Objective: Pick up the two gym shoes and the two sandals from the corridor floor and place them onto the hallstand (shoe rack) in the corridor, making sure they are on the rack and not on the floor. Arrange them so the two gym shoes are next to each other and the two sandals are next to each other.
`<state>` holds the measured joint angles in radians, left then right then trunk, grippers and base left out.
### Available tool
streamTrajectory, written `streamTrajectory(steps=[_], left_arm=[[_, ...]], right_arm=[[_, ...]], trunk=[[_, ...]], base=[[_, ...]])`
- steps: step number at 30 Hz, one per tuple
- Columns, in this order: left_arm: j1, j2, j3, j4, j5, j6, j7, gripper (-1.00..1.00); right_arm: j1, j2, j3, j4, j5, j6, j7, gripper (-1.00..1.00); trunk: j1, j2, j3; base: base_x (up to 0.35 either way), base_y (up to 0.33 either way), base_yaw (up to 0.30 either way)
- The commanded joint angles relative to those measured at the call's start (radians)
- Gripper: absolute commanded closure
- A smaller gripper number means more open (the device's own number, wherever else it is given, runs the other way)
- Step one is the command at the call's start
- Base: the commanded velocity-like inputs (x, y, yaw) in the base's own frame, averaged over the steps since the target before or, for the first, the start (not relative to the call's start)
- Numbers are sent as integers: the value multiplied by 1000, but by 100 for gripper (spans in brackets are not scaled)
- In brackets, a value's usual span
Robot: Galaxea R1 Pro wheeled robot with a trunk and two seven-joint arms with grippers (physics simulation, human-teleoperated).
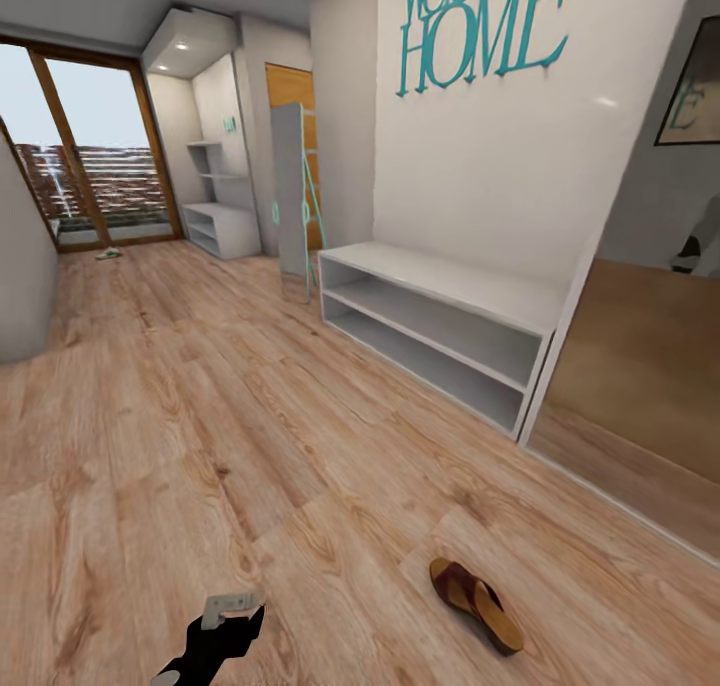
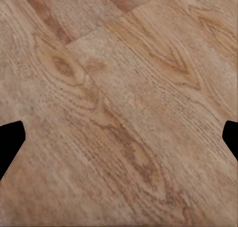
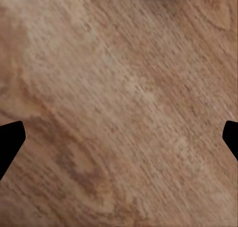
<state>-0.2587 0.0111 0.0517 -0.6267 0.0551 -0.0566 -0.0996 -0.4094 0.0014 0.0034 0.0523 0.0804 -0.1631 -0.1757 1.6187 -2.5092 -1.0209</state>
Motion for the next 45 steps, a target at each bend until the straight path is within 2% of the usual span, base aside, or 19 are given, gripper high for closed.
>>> streamTrajectory(steps=[1, 25, 32, 45], left_arm=[[-1, 0, 4, 1, 6, -2, -8, -100], [-1, -2, 3, 2, 5, 0, -8, -100], [-1, -2, 2, 65, 4, -4, -6, -100], [-1, -2, 1, 81, 5, -3, -6, -100]], right_arm=[[-1, 0, 0, 4, 9, -6, -5, -100], [0, 0, 0, 4, 9, -6, -5, -100], [0, 0, 0, 4, 9, -6, -5, -100], [0, 0, 0, 4, 9, -6, -5, -100]], trunk=[[0, 0, -1], [0, 0, -2], [0, 0, -2], [0, 0, -2]], base=[[0, 0, 297], [0, 0, 298], [0, 0, 298], [0, -2, 298]])
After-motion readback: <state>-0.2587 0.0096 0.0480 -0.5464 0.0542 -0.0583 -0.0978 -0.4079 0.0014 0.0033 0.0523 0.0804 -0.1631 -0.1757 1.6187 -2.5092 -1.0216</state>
